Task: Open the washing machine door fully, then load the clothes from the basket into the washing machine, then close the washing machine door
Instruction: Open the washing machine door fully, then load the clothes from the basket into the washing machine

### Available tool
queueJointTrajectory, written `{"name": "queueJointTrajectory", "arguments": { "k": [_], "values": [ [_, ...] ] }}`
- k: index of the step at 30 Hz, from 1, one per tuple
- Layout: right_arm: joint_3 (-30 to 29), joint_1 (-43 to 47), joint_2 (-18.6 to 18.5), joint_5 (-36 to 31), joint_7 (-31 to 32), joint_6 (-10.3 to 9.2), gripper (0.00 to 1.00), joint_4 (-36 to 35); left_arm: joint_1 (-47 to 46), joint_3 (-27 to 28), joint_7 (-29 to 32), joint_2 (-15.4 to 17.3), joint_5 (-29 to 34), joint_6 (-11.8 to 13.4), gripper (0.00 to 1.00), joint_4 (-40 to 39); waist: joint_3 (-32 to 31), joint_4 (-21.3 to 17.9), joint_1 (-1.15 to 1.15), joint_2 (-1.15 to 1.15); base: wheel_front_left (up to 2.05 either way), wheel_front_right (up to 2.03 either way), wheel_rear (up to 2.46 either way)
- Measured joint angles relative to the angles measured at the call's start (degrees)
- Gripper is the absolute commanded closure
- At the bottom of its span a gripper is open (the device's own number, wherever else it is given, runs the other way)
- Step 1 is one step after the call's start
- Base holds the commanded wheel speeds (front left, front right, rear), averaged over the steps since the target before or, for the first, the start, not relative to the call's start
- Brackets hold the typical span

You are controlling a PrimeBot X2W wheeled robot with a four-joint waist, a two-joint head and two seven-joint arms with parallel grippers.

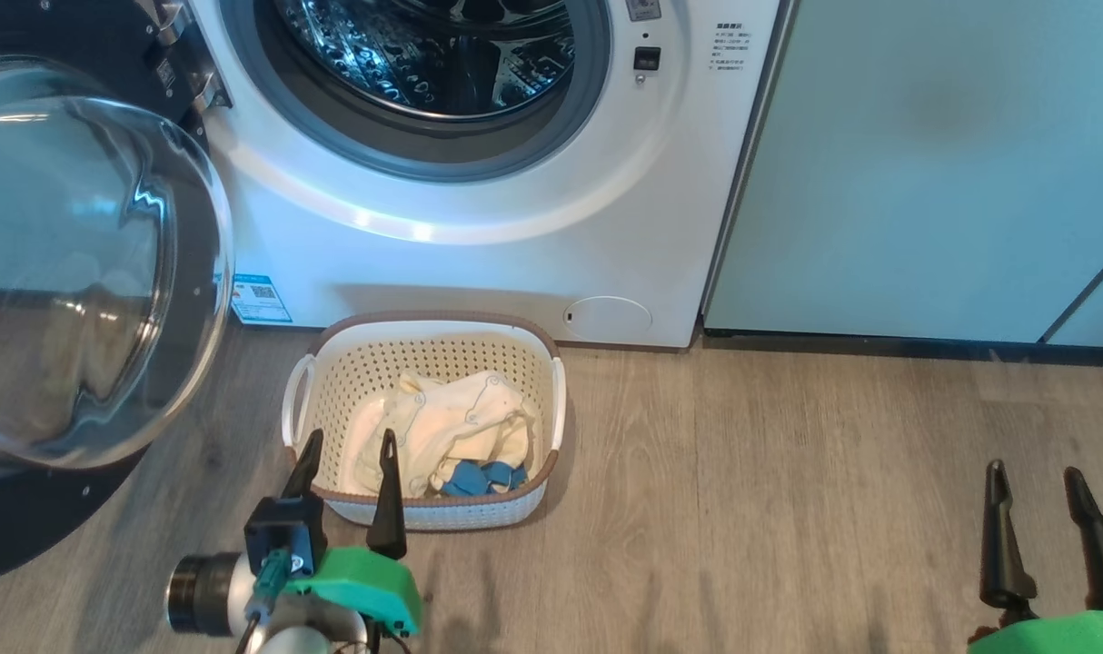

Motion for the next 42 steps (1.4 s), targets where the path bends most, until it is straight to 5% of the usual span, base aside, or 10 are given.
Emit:
{"name": "queueJointTrajectory", "arguments": {
  "k": [17, 42],
  "values": [
    [0.30, -0.03, 0.00, 0.01, -0.26, 0.00, 0.00, 0.22, -0.16, -0.51, -0.08, 0.31, 0.01, -0.01, 0.00, -1.52, 0.62, -0.25, 0.00, 0.00, 0.17, -0.17, 0.00],
    [0.41, -0.11, 0.01, 0.03, -0.53, 0.00, 0.00, 0.44, -0.51, -1.09, -0.08, 0.40, 0.00, 0.03, 0.00, -1.45, 0.42, 0.07, 0.00, 0.00, 1.34, -1.34, 0.00]
  ]
}}
